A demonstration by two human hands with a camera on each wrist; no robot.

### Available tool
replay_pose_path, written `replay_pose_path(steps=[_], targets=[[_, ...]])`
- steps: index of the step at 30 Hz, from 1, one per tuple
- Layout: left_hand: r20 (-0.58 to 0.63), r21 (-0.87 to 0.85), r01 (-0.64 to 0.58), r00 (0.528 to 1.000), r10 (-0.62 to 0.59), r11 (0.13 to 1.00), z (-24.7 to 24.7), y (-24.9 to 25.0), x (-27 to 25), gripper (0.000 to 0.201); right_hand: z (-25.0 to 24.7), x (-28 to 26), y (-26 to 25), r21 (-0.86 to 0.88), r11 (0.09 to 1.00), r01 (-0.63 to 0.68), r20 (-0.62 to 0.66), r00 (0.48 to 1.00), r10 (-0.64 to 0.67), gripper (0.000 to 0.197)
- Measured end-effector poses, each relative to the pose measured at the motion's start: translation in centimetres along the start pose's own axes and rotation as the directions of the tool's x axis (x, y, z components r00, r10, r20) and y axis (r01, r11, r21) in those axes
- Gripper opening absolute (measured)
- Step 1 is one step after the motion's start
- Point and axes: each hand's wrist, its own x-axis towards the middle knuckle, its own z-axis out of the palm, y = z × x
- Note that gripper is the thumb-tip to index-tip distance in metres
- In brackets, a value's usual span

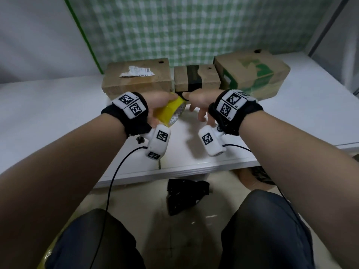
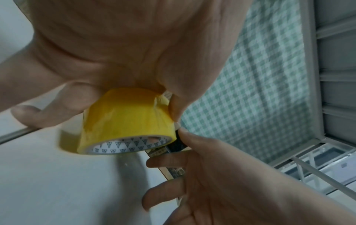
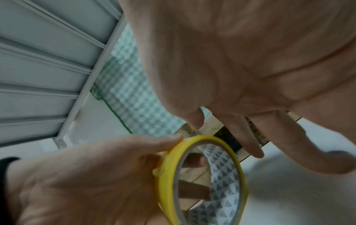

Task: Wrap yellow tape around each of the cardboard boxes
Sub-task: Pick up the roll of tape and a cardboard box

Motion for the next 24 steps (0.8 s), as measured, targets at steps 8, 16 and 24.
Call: replay_pose_path(steps=[8,16,24], targets=[[-0.175,0.045,-0.098,0.979,0.104,0.994,2.7,-2.7,-3.5,0.041,2.3,-3.4,3.1,0.105,0.986,0.132,-0.035,0.991,-0.129,0.065],[-0.193,0.044,-0.158,0.968,0.163,0.986,2.7,-6.7,-3.7,0.082,3.2,-3.9,8.5,0.212,0.937,0.278,-0.171,0.955,-0.245,0.053],[-0.129,0.278,-0.274,0.939,0.318,0.921,3.9,-5.4,-6.9,0.053,-0.3,-4.5,8.1,0.382,0.881,0.281,-0.278,0.944,-0.180,0.058]])
